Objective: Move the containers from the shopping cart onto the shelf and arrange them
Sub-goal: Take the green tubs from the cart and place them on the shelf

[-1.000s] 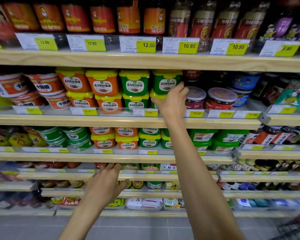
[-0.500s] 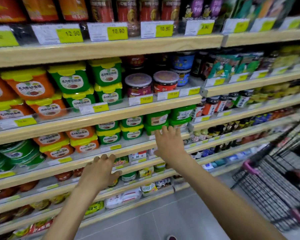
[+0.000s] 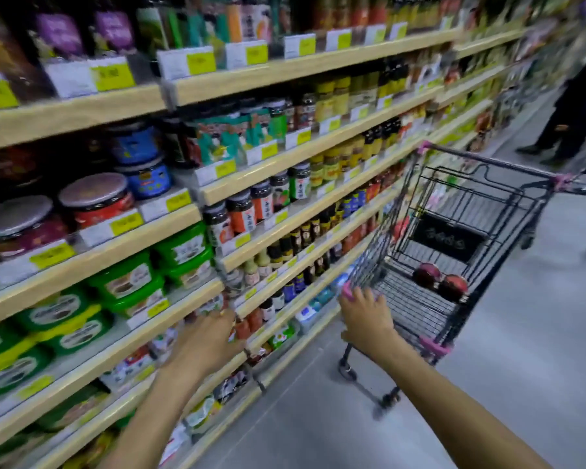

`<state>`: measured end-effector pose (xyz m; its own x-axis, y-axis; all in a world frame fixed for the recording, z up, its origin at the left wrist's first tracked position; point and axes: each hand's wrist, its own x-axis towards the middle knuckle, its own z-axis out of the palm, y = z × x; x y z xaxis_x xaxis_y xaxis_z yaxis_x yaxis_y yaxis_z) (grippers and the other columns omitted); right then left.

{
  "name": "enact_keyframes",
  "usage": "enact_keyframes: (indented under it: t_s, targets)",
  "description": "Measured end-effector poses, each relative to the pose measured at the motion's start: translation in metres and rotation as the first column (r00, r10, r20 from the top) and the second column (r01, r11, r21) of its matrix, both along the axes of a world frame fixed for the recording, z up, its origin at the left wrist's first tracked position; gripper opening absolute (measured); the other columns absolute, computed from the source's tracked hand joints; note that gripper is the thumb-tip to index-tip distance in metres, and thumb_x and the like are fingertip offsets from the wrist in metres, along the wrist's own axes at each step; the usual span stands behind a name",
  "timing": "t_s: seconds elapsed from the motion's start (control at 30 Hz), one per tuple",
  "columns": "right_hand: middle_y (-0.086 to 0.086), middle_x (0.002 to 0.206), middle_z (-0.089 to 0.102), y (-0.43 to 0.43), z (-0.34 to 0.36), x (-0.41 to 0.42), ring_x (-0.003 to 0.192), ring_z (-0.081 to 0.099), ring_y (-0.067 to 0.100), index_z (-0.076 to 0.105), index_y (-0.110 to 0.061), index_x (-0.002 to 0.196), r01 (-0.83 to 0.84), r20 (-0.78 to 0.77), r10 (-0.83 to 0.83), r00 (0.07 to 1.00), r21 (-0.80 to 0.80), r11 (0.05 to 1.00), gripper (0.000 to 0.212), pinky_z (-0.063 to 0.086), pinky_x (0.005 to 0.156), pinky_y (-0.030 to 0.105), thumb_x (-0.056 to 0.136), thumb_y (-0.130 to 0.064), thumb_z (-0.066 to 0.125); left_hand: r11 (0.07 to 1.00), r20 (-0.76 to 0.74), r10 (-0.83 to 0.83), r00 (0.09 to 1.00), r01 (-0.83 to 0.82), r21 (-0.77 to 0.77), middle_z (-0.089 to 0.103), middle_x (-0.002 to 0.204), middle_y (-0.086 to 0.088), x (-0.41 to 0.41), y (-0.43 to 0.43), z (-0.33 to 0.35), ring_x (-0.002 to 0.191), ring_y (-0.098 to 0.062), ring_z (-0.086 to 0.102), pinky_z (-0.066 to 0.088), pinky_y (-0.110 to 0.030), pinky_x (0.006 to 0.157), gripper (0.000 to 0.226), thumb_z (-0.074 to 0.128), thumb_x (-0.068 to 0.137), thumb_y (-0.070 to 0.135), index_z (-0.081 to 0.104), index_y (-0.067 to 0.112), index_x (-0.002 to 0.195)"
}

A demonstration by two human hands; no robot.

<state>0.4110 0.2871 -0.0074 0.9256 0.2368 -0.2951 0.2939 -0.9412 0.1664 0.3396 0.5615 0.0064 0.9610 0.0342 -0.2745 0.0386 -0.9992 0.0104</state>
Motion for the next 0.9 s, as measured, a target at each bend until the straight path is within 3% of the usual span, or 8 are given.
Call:
enact_keyframes:
  t_s: [0.13,0.37,0.53,0.7,0.9]
  targets:
    - [0.015,0.146,0.039,-0.106,-0.017,0.025,0.137,0.035,0.035,0.040,-0.015,0.147,0.155,-0.008,-0.155,0.988,-0.005,0.988,0.055,0.031,0.111,0.052,0.098,-0.035,0.054,0.994,-0.020,-0.104,0.994,0.105,0.026,0.058,0.117,0.001,0.057,-0.088,-0.015,0.108,-0.021,0.058,0.042,-0.034,0.068,0.042,0.048,0.095,0.057,0.051,0.025,0.123]
    - [0.012,0.140,0.044,-0.241,-0.043,0.048,0.134,0.039,0.033,0.048,-0.018,0.139,0.312,-0.034,-0.312,0.949,-0.012,0.950,0.056,0.035,0.106,0.045,0.093,-0.048,0.060,0.976,-0.094,-0.217,0.972,0.216,-0.021,0.061,0.123,-0.003,0.139,-0.213,-0.059,0.112,-0.025,0.059,0.050,-0.036,0.078,0.046,0.052,0.091,0.054,0.051,0.023,0.125]
    - [0.013,0.140,0.046,-0.286,-0.064,0.072,0.130,0.043,0.031,0.053,-0.023,0.132,0.355,-0.044,-0.354,0.934,0.027,0.935,0.045,0.037,0.101,0.042,0.090,-0.036,0.064,0.952,-0.174,-0.303,0.937,0.307,-0.004,0.059,0.130,-0.005,0.183,-0.279,-0.082,0.121,-0.027,0.057,0.047,-0.037,0.084,0.048,0.055,0.092,0.052,0.051,0.021,0.128]
    - [0.011,0.139,0.048,-0.312,-0.086,0.106,0.126,0.047,0.030,0.054,-0.023,0.131,0.369,-0.048,-0.368,0.929,0.015,0.929,0.042,0.034,0.107,0.046,0.091,-0.033,0.062,0.932,-0.220,-0.362,0.906,0.359,-0.059,0.057,0.137,-0.006,0.229,-0.311,-0.108,0.126,-0.027,0.055,0.050,-0.041,0.095,0.057,0.054,0.093,0.052,0.047,0.020,0.139]
    - [0.010,0.139,0.046,-0.345,-0.115,0.169,0.132,0.039,0.031,0.047,-0.022,0.139,0.386,-0.124,-0.381,0.916,0.023,0.922,0.051,0.030,0.111,0.048,0.094,-0.044,0.056,0.889,-0.264,-0.450,0.853,0.455,-0.045,0.063,0.123,-0.006,0.308,-0.352,-0.135,0.113,-0.027,0.061,0.053,-0.039,0.085,0.049,0.055,0.092,0.051,0.052,0.018,0.128]
